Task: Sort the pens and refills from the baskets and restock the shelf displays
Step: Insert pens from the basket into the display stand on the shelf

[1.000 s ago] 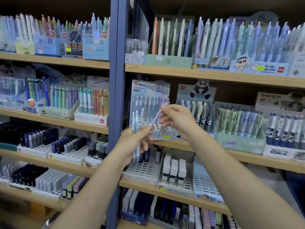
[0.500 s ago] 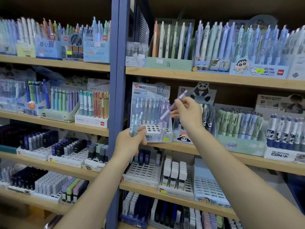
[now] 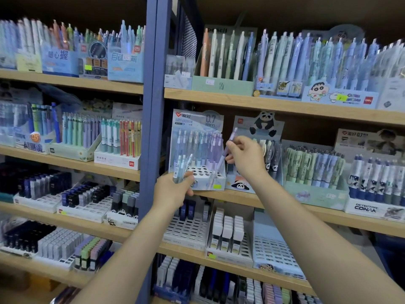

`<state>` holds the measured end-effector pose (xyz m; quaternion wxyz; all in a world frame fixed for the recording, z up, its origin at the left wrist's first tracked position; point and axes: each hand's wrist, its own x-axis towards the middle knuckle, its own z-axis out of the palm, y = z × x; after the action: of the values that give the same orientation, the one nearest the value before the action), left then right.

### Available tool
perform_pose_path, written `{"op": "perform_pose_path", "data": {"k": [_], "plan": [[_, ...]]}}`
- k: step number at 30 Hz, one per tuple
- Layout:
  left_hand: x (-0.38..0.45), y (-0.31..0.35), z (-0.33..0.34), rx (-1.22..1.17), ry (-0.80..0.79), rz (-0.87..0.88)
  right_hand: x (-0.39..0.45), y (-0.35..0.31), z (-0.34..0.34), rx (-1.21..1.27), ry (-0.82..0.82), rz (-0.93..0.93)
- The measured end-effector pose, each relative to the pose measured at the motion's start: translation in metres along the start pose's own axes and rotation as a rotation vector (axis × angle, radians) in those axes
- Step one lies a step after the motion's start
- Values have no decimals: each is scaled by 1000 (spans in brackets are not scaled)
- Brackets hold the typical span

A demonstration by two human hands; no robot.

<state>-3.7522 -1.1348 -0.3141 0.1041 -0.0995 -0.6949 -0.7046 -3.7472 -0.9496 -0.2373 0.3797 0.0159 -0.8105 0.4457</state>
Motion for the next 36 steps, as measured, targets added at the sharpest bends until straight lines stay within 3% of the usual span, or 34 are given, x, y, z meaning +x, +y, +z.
{"op": "perform_pose_path", "data": {"k": [3,5,9,16,20,22,26,28,31,36], "plan": [[0,0,-1,16,5,6,1,1,0,47,38,-13],[0,0,-1,24,2,8,2,0,3,32,-20,-18],[1,-1,-1,27,-6,1,3,2,12,-87,-139,-1],[3,-3,-4,33,-18,-2,12,2,26,-300,-168,14],[5,1,-9,32,-57,-17,6,0,21,-367,-62,-20],[6,2,-13,12,-109,-32,-3,-8,15,-266,-37,-47],[1,6,-15,-69,-356,-72,-28,-27,12,86,-469,91],[-4,8,-13,-95,-458,-71,-35,-25,14,122,-570,98],[-9,7,-12,-187,-524,-77,-36,-18,16,194,-544,91],[-12,-1,-19,-297,-393,-66,-32,-16,8,417,-388,225]]}}
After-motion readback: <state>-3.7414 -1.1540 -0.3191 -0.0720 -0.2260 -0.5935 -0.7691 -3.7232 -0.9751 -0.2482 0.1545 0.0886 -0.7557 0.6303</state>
